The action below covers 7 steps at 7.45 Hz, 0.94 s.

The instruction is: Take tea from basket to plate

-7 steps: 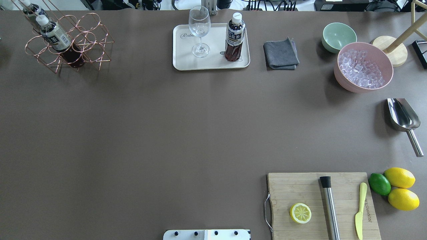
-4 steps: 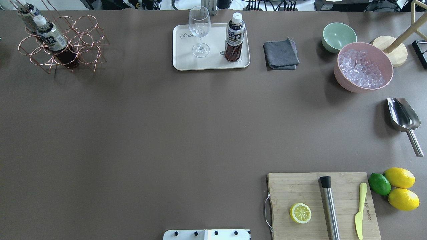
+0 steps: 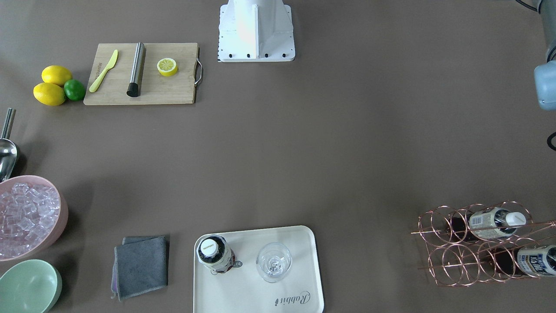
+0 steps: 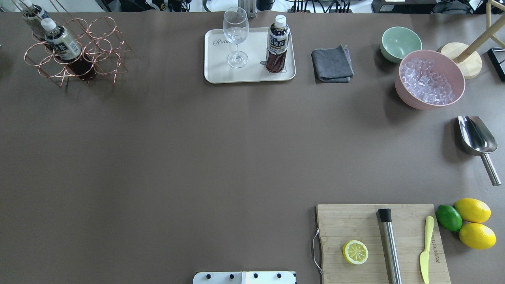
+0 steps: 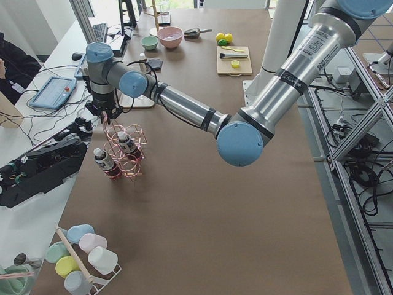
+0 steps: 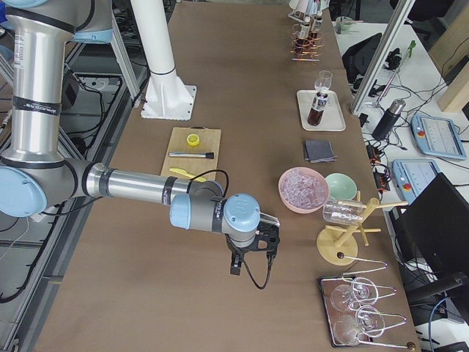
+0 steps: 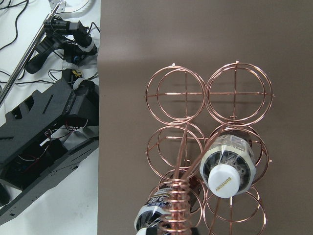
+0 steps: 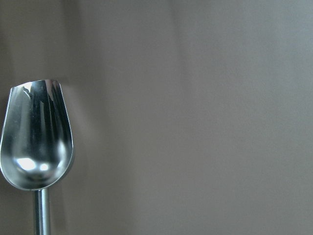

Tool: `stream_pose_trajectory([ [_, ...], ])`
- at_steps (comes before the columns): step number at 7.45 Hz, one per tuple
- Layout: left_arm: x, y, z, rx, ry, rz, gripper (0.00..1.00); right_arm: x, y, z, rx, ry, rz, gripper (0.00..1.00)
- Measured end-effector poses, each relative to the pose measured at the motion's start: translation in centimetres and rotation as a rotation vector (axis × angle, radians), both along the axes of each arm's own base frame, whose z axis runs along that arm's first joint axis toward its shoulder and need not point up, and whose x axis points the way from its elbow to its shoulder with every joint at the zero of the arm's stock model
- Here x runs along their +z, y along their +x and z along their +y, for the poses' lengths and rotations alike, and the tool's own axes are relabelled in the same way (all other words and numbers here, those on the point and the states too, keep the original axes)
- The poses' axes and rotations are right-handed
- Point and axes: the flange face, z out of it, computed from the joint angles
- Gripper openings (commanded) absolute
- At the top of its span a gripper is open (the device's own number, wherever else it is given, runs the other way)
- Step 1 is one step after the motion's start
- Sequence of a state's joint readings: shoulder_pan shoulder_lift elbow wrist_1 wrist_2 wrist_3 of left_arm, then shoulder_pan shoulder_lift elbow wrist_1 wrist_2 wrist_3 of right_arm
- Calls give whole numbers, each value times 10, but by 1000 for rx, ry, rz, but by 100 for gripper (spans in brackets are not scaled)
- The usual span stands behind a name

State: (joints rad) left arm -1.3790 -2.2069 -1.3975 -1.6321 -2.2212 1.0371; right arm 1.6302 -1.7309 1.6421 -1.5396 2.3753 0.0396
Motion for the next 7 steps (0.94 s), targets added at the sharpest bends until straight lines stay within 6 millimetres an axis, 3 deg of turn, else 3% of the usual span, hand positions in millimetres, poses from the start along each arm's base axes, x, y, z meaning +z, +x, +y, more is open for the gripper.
stream_pose_trajectory([
  [1, 0, 0, 0, -3, -2, 1, 45, -2, 0, -1, -3, 9, 0, 100],
  [2, -1, 0, 0, -5, -4, 2, 98, -8, 1, -4, -11, 33, 5, 100],
  [4, 2, -1, 1, -16, -16, 7, 98, -22, -1, -9, -36, 86, 15, 100],
  [7, 4, -1, 1, -28, -15, 15, 98, -28, -5, -7, -54, 104, 30, 100],
])
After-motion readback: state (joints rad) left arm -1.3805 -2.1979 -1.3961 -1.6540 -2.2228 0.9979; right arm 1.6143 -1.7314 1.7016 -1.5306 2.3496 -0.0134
